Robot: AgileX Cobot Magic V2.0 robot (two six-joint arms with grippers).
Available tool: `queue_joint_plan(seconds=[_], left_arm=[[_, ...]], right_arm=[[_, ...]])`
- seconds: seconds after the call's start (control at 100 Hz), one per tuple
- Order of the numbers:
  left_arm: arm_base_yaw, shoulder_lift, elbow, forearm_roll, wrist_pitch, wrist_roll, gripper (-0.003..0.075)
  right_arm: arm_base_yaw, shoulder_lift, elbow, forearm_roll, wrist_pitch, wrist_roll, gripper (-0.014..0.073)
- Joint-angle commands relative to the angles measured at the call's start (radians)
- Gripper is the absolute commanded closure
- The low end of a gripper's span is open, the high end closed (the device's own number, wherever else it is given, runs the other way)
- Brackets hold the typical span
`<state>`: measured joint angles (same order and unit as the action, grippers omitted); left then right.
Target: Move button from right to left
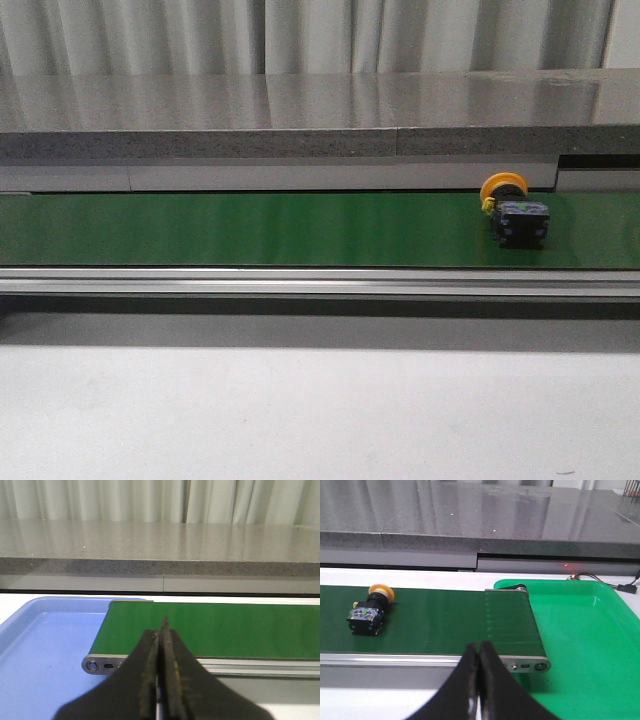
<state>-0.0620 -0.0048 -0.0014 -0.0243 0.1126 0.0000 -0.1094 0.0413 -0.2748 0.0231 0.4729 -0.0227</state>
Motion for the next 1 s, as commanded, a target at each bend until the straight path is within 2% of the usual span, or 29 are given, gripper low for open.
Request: queue_joint_plan(seconds=[0.0,0.88,0.99], left_arm=[[-0.001,-0.031,0.044,-0.006,-0.076,0.000,0.0741],[-0.001,-0.031,0.044,-0.006,-0.076,0.000,0.0741],[-0.001,-0.031,0.044,-0.006,-0.107,0.000,0.0741]], right_arm=[[0.003,-0.022,-0.010,-0.010,-0.094,0.003,0.0661],[0.003,-0.029,-0.009,-0.010,-0.091,0.003,0.0661],[0.003,-0.029,-0.009,-0.010,-0.091,0.003,0.0661]])
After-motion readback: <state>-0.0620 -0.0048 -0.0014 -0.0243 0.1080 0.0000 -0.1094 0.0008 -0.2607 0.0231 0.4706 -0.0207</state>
